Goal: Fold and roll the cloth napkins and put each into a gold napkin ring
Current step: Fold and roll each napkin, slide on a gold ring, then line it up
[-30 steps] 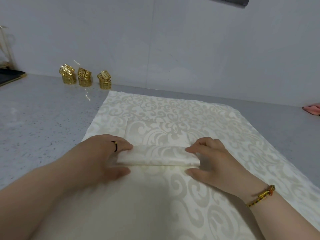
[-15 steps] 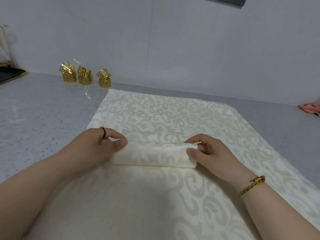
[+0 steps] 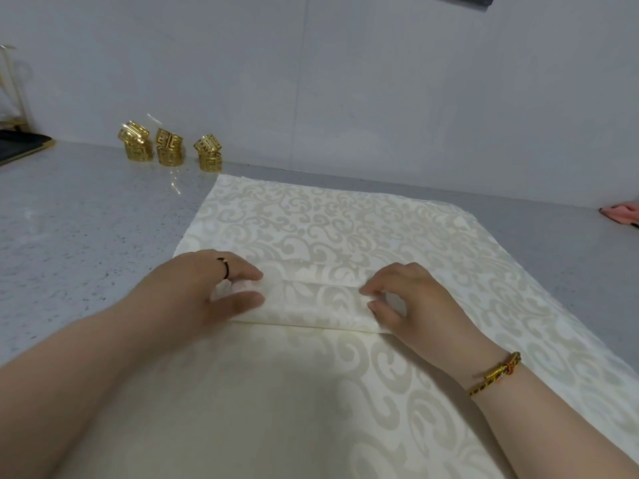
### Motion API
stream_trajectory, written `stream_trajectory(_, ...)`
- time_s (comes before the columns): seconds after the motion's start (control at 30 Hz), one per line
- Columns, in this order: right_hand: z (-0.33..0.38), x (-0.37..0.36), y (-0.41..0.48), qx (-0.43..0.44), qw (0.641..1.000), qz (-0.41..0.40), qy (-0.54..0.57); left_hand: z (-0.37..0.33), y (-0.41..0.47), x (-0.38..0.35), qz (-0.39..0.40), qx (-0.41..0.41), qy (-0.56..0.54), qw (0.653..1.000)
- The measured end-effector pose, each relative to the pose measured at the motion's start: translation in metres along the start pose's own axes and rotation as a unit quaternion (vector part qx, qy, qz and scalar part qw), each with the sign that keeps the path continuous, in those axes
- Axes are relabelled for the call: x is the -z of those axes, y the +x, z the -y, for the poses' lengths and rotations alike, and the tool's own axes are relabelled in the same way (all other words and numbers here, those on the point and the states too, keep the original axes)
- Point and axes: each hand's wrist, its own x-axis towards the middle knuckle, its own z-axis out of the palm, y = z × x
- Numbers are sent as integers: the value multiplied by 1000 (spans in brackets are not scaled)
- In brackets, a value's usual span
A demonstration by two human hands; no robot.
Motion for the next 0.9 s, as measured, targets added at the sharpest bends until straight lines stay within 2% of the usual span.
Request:
stream_trajectory(0.1,-1,7,-3,22,997,67,-28,3,-2,1,49,-5,45,998)
stream_trajectory(0.2,-1,10,-4,21,990,129,-54,8,2,-8,27,-6,62,998)
stream_trajectory(0.3,1,7,-2,7,994,99,-49,8,6,-12,-18,-38,99,994)
stream_trajectory(0.43,2,8,-3,-13,997,78,5,2,4,-5,5,-37,98,995)
stream_trajectory(0.6,9,16,-6,-87,978,76,174,-2,-6,5,30,76,-99,992)
stream_trajectory(0.67,9,12,-5,-114,967,77,215,1,-4,1,22,104,-122,987)
stream_trajectory(0.8,6,2,1,-188,949,46,249,-4,3,-9,-37,138,-111,983)
stream_trajectory(0.9,5,-3,3,-176,958,24,225,-10,6,-15,-70,143,-29,987)
